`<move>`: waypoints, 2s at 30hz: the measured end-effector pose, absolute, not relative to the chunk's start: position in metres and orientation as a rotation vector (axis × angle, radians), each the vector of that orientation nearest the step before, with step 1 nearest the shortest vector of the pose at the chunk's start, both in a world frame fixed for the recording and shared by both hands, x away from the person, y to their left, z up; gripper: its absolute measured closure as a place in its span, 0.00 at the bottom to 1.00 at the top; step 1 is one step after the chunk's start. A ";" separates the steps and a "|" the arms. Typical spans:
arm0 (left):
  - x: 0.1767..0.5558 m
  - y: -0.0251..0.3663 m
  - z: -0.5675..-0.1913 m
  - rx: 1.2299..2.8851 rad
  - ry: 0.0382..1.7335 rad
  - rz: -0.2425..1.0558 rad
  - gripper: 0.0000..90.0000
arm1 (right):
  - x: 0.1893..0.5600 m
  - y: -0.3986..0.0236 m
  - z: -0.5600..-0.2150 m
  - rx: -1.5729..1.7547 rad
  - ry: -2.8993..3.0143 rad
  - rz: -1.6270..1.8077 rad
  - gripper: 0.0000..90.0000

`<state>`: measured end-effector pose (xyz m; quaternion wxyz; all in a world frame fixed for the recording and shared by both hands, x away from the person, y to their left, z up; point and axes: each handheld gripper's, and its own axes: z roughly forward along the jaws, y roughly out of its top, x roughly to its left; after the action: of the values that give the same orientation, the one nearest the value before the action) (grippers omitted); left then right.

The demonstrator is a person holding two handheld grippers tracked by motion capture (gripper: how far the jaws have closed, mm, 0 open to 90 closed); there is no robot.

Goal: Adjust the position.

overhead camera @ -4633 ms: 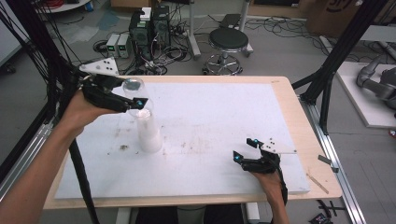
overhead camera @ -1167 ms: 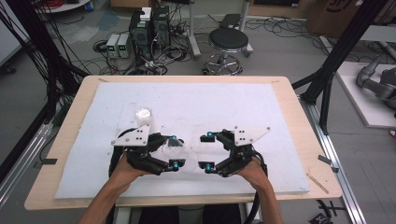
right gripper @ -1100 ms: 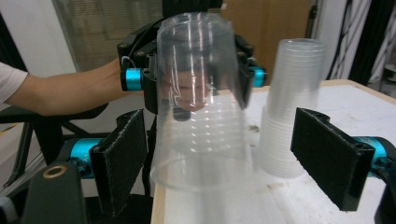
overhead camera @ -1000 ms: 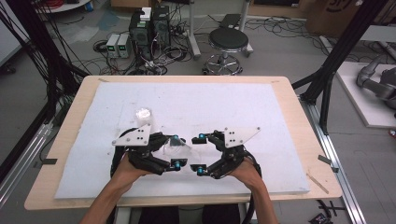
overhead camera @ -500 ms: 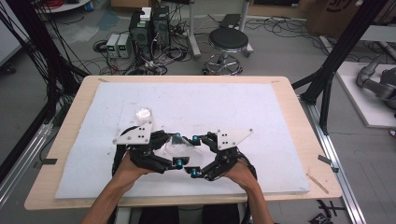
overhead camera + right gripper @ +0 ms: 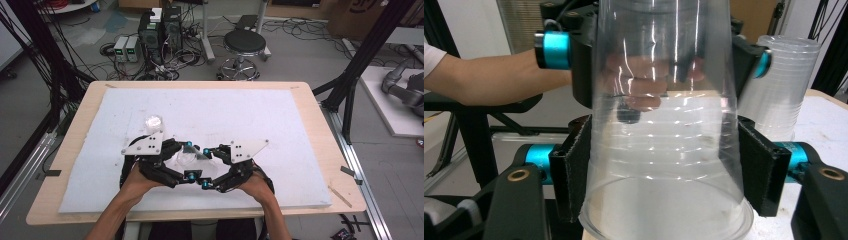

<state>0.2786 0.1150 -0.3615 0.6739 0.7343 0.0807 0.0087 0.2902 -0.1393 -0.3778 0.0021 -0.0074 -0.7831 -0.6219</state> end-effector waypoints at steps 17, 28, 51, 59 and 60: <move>0.274 0.129 -0.341 1.985 0.193 0.145 0.06 | 0.290 -0.145 -0.368 -0.015 -2.641 -1.730 0.37; 0.276 0.121 -0.319 2.352 0.137 0.109 0.11 | 0.293 -0.128 -0.335 0.050 -2.900 -1.160 0.38; 0.280 0.092 -0.323 2.402 0.085 0.048 0.27 | 0.297 -0.115 -0.330 0.052 -2.944 -0.966 0.38; 0.280 0.090 -0.324 2.410 0.073 0.060 0.43 | 0.297 -0.115 -0.330 0.058 -2.945 -0.960 0.38; 0.280 0.090 -0.324 2.408 0.073 0.061 0.45 | 0.297 -0.115 -0.331 0.063 -2.947 -0.950 0.38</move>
<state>0.2799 0.0899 -0.3241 0.3576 0.9331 0.0284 0.0235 0.2971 -0.1147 -0.3305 0.0223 0.0203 -0.9513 -0.3068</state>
